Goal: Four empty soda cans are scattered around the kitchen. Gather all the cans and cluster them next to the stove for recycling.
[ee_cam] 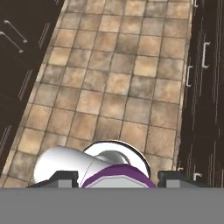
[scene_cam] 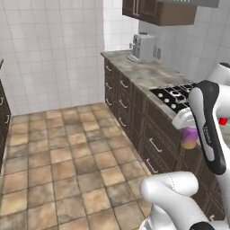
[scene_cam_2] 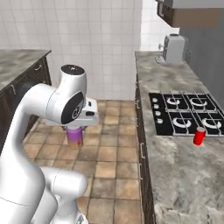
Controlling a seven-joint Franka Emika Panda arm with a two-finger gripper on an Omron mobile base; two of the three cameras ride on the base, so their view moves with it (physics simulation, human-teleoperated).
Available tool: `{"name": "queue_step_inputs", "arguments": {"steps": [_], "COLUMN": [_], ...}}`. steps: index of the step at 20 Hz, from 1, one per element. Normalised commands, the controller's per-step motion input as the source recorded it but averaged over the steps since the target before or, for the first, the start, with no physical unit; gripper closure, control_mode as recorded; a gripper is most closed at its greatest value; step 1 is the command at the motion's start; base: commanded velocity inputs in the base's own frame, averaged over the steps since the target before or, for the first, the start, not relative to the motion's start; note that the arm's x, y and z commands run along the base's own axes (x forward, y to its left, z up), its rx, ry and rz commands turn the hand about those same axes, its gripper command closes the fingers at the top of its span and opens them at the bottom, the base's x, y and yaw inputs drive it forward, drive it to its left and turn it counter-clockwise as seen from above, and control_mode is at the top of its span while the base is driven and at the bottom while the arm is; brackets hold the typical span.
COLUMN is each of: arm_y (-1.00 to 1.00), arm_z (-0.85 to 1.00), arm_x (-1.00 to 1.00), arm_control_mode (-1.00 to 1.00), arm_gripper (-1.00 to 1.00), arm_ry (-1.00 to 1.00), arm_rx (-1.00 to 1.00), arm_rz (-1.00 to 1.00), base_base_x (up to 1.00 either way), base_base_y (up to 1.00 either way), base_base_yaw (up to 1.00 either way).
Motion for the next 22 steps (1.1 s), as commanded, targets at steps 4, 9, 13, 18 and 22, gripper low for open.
{"name": "queue_step_inputs", "arguments": {"steps": [4, 9, 13, 18, 22], "arm_y": [0.0, 0.0, 0.0, 0.0, 0.0], "arm_z": [0.0, 0.0, 0.0, 0.0, 0.0], "arm_x": [0.0, 0.0, 0.0, 0.0, 0.0], "arm_control_mode": [1.0, 1.0, 1.0, 1.0, 1.0], "arm_gripper": [1.0, 1.0, 1.0, 1.0, 1.0], "arm_ry": [0.0, 0.0, 0.0, 0.0, 0.0], "arm_rx": [0.0, 0.0, 0.0, 0.0, 0.0], "arm_rz": [0.0, 0.0, 0.0, 0.0, 0.0], "base_base_x": [0.53, 0.9, 0.54, 0.08, 0.09], "base_base_y": [0.63, 0.82, 0.39, 0.13, 0.15], "base_base_yaw": [-0.47, -0.66, -0.84, -0.99, -0.97]}}
